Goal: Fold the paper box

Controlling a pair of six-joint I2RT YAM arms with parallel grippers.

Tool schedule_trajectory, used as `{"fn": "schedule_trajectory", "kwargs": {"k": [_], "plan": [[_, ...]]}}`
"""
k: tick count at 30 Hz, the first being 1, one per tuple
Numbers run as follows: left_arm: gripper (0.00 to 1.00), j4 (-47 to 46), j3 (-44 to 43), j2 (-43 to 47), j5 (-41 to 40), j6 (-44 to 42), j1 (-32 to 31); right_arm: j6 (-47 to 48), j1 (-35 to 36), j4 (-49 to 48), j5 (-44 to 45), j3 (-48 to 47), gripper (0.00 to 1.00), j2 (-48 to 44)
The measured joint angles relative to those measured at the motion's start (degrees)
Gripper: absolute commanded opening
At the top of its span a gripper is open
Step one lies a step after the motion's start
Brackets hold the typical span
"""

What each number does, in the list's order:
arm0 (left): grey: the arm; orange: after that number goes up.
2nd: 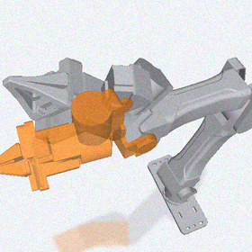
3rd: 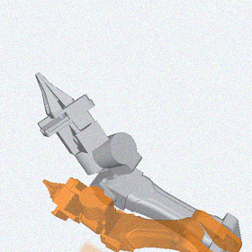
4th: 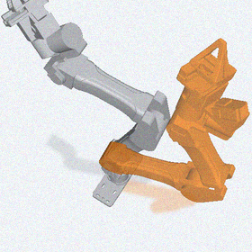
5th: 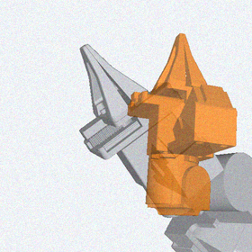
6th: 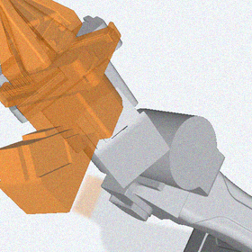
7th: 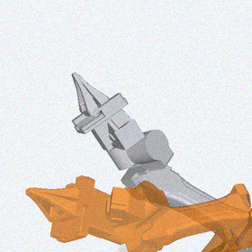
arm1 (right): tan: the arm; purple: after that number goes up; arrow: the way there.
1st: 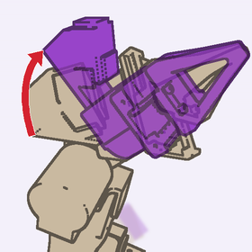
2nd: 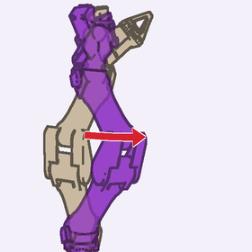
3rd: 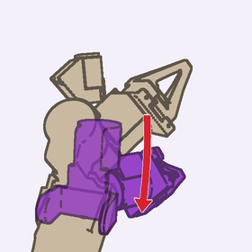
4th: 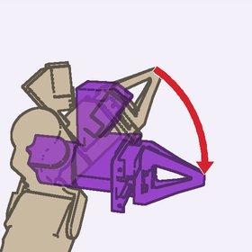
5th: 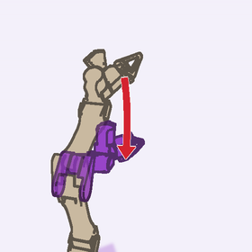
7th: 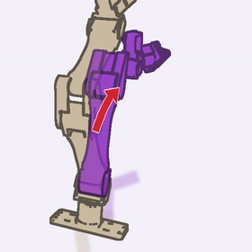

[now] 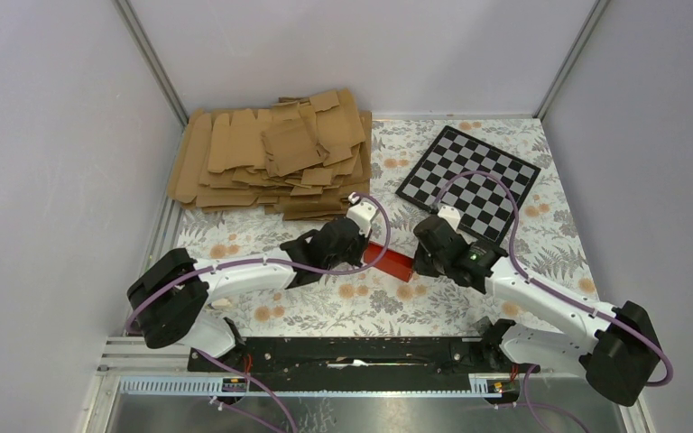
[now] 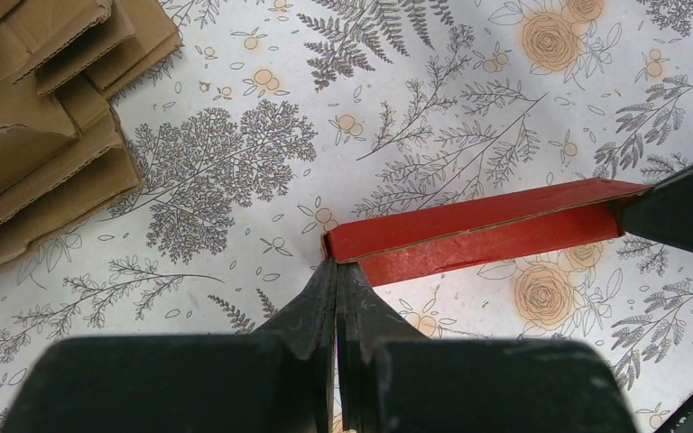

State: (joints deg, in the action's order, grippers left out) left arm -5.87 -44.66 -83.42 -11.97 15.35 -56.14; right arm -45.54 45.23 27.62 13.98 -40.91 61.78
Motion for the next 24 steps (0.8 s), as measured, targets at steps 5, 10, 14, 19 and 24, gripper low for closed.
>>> {"fn": "schedule_trajectory", "kwargs": {"k": [5, 10, 14, 19, 24], "plan": [[0.00, 0.0, 0.0, 0.0, -0.8, -0.5, -0.4, -1.3, -2.0, 0.1, -2.8, -0.1, 0.03, -0.1], [0.00, 0.2, -0.2, 0.0, -1.7, -0.7, -0.9, -2.8, -4.0, 0.3, -5.7, -0.1, 0.01, -0.5], [0.00, 0.3, -0.4, -0.3, -2.2, -0.9, -1.1, -4.2, -5.5, 0.4, -7.8, -0.1, 0.00, -0.6], [0.00, 0.6, -0.7, -0.6, -3.3, -1.2, -1.5, -5.5, -6.8, 0.2, -9.8, 0.1, 0.00, -1.2], [0.00, 0.6, -0.9, -0.8, -3.6, -1.4, -1.7, -5.9, -7.1, -0.2, -10.7, 1.0, 0.00, -1.6]]}}
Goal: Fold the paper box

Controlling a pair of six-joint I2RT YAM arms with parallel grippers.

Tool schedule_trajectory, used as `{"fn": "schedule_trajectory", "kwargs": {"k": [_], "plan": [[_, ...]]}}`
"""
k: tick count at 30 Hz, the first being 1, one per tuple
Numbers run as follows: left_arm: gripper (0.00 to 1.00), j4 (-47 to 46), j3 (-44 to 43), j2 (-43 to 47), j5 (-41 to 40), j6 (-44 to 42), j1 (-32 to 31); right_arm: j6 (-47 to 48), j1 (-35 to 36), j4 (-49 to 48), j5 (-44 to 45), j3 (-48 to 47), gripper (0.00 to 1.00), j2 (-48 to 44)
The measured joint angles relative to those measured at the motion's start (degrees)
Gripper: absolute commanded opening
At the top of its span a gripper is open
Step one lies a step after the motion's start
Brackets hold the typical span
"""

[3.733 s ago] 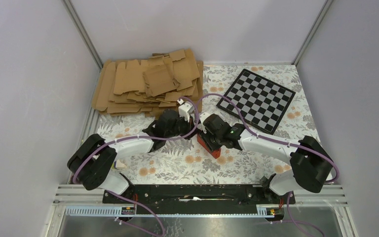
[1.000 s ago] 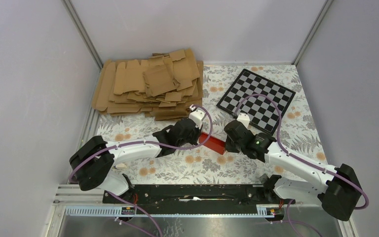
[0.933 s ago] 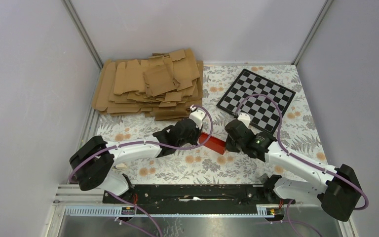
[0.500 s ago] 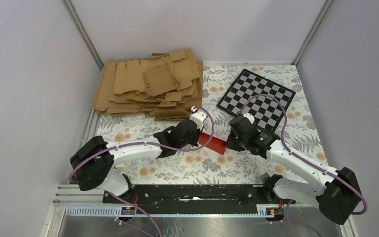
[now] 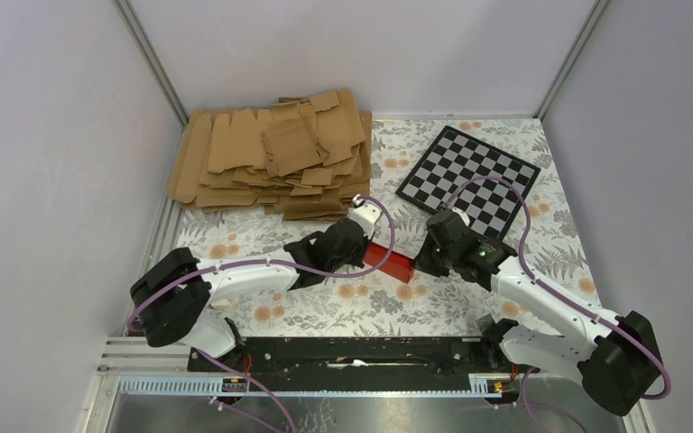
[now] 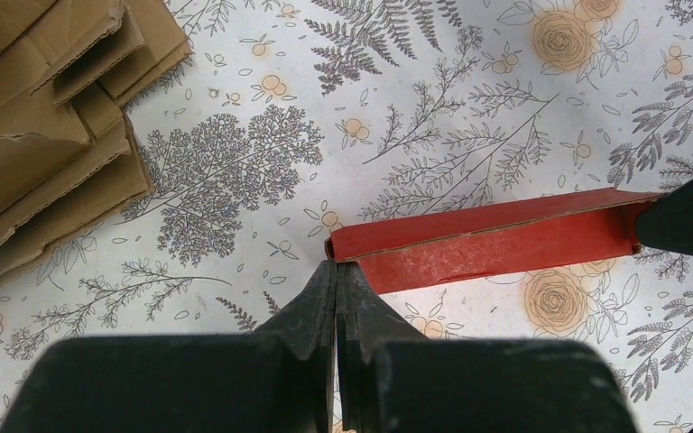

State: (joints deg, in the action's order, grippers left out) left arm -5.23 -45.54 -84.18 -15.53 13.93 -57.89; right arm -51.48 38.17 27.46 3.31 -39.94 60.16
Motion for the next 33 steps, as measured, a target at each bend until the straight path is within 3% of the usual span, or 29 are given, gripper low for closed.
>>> {"fn": "schedule_trajectory", "kwargs": {"k": [33], "plan": [[0.00, 0.0, -0.5, -0.4, -0.4, -0.1, -0.9, 10.3, 0.0, 4.1, 0.0, -3.3, 0.05, 2.6]]}}
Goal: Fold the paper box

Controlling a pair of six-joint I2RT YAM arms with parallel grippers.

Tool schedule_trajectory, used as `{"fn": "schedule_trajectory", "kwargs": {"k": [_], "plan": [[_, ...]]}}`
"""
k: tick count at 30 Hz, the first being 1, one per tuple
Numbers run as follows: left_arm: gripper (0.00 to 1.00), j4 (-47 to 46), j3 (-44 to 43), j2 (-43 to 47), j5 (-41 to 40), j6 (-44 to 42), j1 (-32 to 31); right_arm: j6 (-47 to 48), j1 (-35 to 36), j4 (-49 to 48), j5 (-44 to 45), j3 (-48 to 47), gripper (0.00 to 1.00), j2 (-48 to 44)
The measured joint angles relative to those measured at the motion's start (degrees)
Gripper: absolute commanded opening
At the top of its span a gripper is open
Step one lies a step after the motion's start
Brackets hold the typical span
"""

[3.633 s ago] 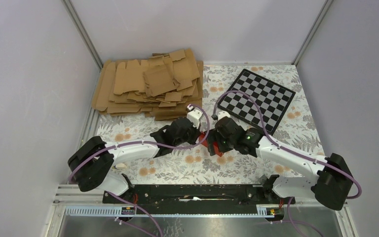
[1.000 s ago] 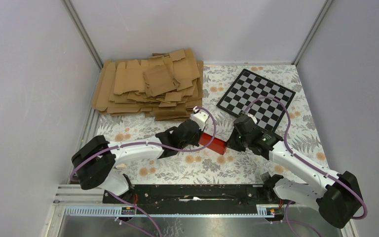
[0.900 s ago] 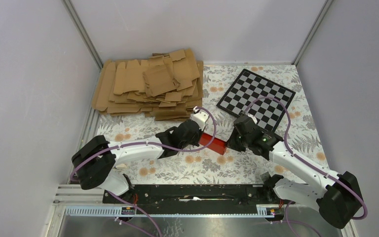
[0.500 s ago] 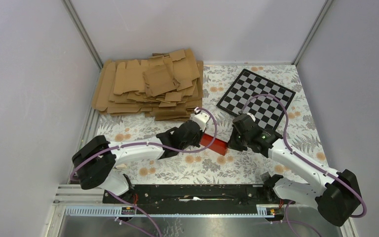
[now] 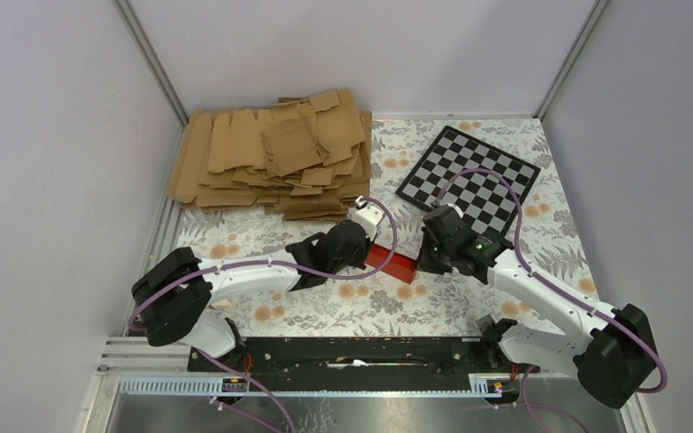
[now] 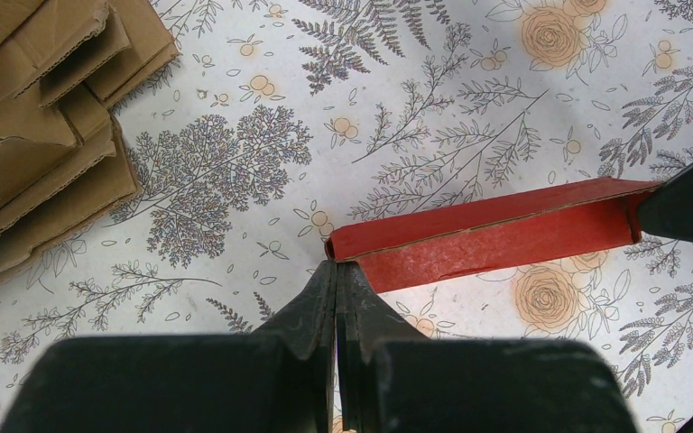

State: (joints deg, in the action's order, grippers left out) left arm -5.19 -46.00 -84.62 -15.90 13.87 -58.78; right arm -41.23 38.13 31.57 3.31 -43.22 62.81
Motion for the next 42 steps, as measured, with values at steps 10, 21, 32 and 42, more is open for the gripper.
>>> {"fn": "schedule_trajectory", "kwargs": {"k": [10, 21, 32, 42], "plan": [[0.00, 0.0, 0.0, -0.1, 0.0, 0.0, 0.0, -0.4, 0.0, -0.2, -1.4, 0.3, 0.14, 0.1], [0.00, -0.8, 0.0, -0.6, 0.0, 0.0, -0.6, 1.4, 0.0, -0.6, -2.8, 1.3, 0.62, -1.7], [0.00, -0.7, 0.0, -0.6, -0.1, 0.0, -0.9, 8.3, 0.0, 2.5, -3.5, -1.3, 0.95, -3.0], [0.00, -0.7, 0.0, -0.6, -0.1, -0.1, -0.9, 11.4, 0.0, 3.9, -3.2, -3.7, 0.78, -5.5]]}}
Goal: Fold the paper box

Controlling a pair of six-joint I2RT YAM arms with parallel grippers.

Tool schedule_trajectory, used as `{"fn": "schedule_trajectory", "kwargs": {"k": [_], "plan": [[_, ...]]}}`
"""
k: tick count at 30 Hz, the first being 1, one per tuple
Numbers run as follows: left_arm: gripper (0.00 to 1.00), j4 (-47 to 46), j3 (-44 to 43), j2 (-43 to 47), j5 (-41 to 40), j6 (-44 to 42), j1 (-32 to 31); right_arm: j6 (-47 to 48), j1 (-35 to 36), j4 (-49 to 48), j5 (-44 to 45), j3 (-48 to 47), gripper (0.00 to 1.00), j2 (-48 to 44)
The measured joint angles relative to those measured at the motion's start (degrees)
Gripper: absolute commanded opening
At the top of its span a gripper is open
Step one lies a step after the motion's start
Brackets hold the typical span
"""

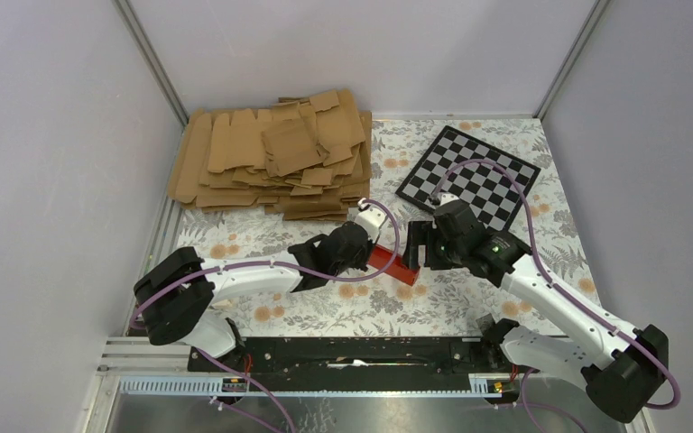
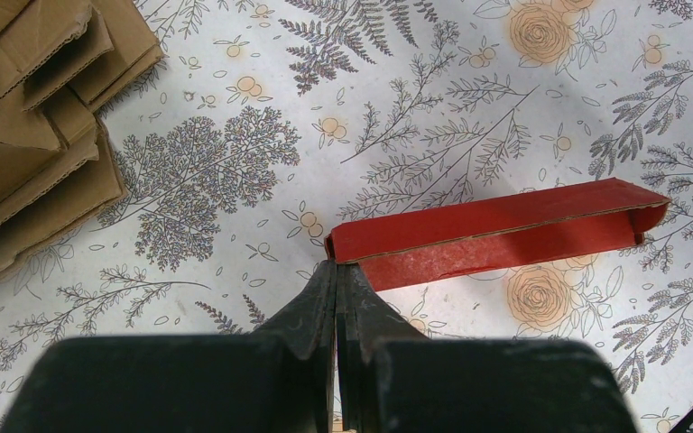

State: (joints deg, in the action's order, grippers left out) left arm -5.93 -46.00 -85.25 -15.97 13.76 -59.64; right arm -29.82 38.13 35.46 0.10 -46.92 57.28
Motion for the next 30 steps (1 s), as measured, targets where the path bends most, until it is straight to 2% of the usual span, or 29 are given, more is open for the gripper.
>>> {"fn": "schedule_trajectory", "kwargs": {"k": [1, 5, 9, 15, 26, 27, 30], "plan": [[0.00, 0.0, 0.0, 0.0, 0.0, 0.0, 0.0, 0.0, 0.0, 0.0, 0.4, -0.5, 0.68, 0.1], [0.00, 0.0, 0.0, 0.0, 0.0, 0.0, 0.0, -0.7, 0.0, -0.2, 1.8, -1.6, 0.38, 1.3], [0.00, 0.0, 0.0, 0.0, 0.0, 0.0, 0.0, -2.0, 0.0, -0.8, 2.4, -1.2, 0.21, 2.1], [0.00, 0.0, 0.0, 0.0, 0.0, 0.0, -0.1, -3.6, 0.0, -3.0, 2.1, 1.1, 0.16, 2.5], [0.00, -1.0, 0.0, -0.5, 0.0, 0.0, -0.5, -6.7, 0.0, -6.5, -2.2, 9.1, 0.16, 2.0], [0.00, -1.1, 0.0, -0.5, 0.0, 0.0, -0.5, -6.8, 0.0, -6.5, -2.3, 9.4, 0.20, 1.9], [0.00, -1.3, 0.0, -0.7, 0.0, 0.0, -0.6, -7.1, 0.0, -6.7, -2.6, 9.6, 0.46, 1.6]]}}
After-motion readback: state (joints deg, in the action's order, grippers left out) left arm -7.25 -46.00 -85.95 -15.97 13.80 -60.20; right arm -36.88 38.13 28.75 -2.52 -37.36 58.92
